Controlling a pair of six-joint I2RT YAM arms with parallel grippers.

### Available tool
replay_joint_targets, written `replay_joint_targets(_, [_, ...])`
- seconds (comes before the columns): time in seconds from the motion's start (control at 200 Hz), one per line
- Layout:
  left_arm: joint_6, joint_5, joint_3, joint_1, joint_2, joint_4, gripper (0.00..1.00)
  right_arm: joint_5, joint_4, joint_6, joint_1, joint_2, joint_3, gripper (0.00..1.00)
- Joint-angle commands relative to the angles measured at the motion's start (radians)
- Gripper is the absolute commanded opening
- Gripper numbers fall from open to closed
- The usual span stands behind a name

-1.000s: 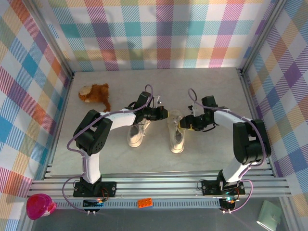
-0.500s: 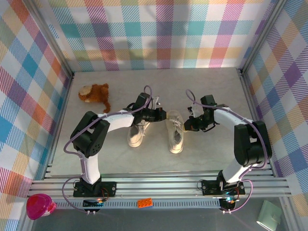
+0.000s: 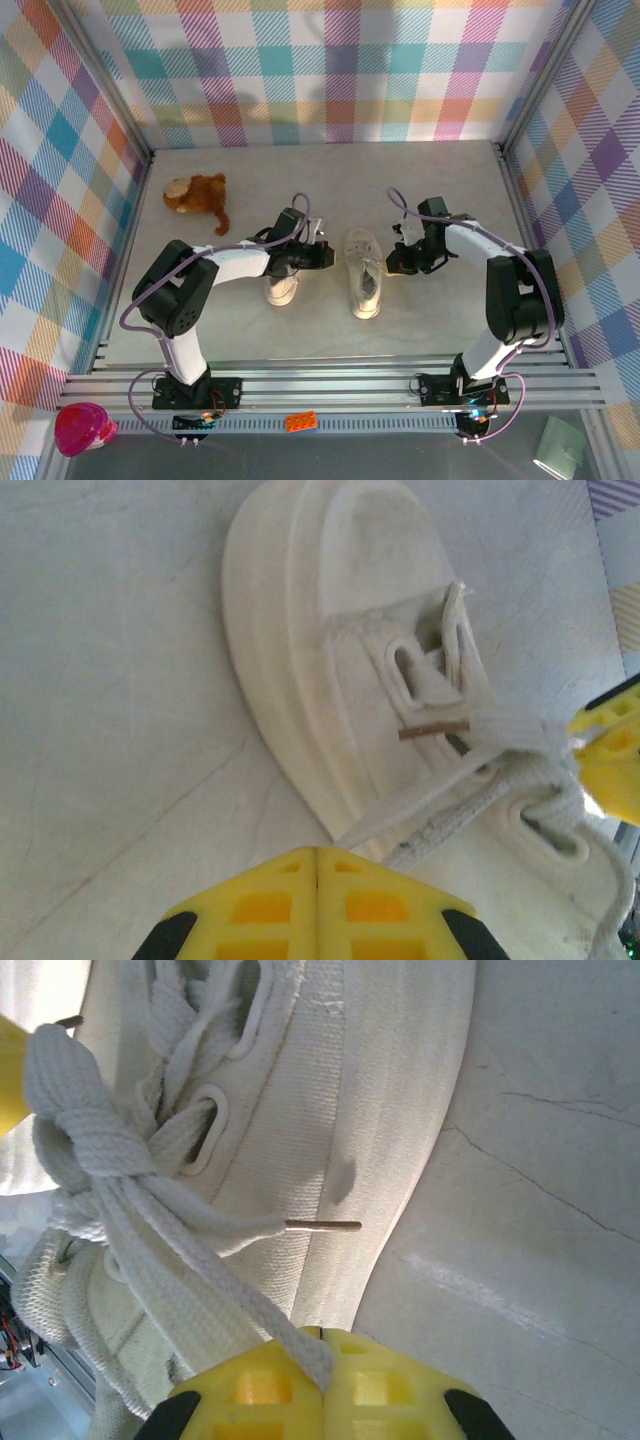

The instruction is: Tie the shoes

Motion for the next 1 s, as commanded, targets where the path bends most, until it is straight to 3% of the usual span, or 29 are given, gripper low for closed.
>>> replay_joint_targets(0.0, [0.023,-0.036,-0.048,0.009,-0.061,-0.032,0.0,0.023,-0.04,-0.023,-0.004,0.024,0.01,0.0])
replay_joint_targets(0.66, [-0.004,-0.074,-0.218,0.006,-0.176,-0.024,0.0,0.101,-0.08,-0.032,-0.037,0.063,0.071,0.0])
replay_joint_targets(0.87, [0.025,-0.046,-0.18,-0.009,-0.17,-0.028,0.0,0.023,-0.078,-0.075,-0.028,0.043,0.091,0.0])
replay_joint_targets(0.995, [0.059,-0.054,-0.084,-0.036,-0.163,-0.09,0.29,0.0,-0.091,-0.093,-0.015,0.036,0.111,0.0])
